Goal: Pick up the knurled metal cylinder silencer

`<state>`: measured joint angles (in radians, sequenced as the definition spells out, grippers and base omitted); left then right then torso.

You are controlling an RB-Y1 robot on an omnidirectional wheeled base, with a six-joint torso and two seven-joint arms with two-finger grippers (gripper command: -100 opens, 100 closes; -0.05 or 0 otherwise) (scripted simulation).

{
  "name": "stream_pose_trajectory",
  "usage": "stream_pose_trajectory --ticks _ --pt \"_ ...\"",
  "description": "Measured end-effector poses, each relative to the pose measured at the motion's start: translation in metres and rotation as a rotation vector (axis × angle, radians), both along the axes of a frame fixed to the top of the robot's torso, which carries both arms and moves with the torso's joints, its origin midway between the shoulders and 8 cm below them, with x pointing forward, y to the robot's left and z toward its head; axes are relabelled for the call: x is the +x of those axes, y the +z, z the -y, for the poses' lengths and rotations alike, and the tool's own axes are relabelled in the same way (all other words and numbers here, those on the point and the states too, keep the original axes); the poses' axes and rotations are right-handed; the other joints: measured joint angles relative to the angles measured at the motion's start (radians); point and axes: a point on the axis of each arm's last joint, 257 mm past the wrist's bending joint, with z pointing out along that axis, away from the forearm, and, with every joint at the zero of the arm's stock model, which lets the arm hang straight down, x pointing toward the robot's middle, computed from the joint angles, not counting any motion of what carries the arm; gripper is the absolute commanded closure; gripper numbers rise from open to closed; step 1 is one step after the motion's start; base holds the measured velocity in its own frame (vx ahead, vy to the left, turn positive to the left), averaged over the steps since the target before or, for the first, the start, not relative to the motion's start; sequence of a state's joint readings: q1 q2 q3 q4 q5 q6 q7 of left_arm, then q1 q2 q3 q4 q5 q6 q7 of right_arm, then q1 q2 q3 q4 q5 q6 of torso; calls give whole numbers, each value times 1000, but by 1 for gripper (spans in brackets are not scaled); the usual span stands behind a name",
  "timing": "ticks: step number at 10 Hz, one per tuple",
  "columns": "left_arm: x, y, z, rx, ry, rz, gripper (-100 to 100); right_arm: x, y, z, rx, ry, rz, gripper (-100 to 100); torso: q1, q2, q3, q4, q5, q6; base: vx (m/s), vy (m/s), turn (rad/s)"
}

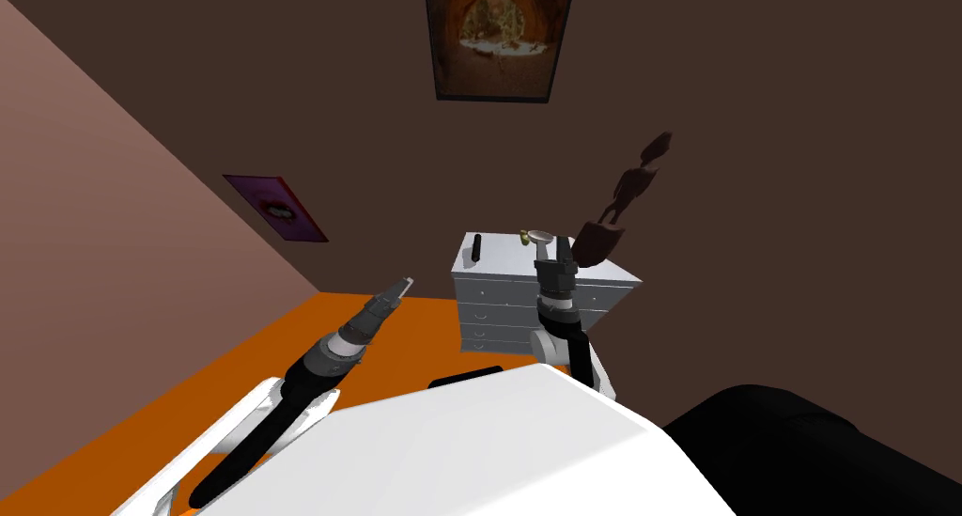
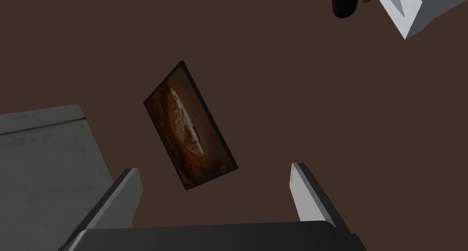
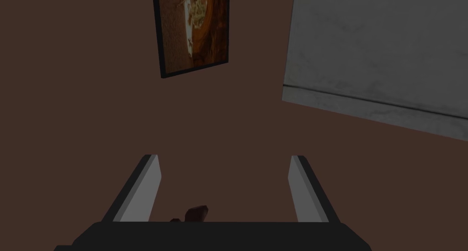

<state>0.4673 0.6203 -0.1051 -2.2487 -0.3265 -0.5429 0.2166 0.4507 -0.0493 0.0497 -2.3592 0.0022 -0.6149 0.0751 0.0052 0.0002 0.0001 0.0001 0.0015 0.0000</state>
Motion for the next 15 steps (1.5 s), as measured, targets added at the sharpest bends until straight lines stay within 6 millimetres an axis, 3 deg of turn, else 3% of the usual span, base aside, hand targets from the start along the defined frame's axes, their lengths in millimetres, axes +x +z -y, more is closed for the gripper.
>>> stream_pose_trajectory --ticks 8,15 --pt "-5 -40 7 177 -177 -113 -100 0 0 0 0 0 0 0 -3 0 0 0 0 0 -16 67 -57" --pt "-1 -74 -9 343 -275 -226 -100 0 0 0 0 0 0 0 -4 -1 0 0 -1 0 -12 33 -75"
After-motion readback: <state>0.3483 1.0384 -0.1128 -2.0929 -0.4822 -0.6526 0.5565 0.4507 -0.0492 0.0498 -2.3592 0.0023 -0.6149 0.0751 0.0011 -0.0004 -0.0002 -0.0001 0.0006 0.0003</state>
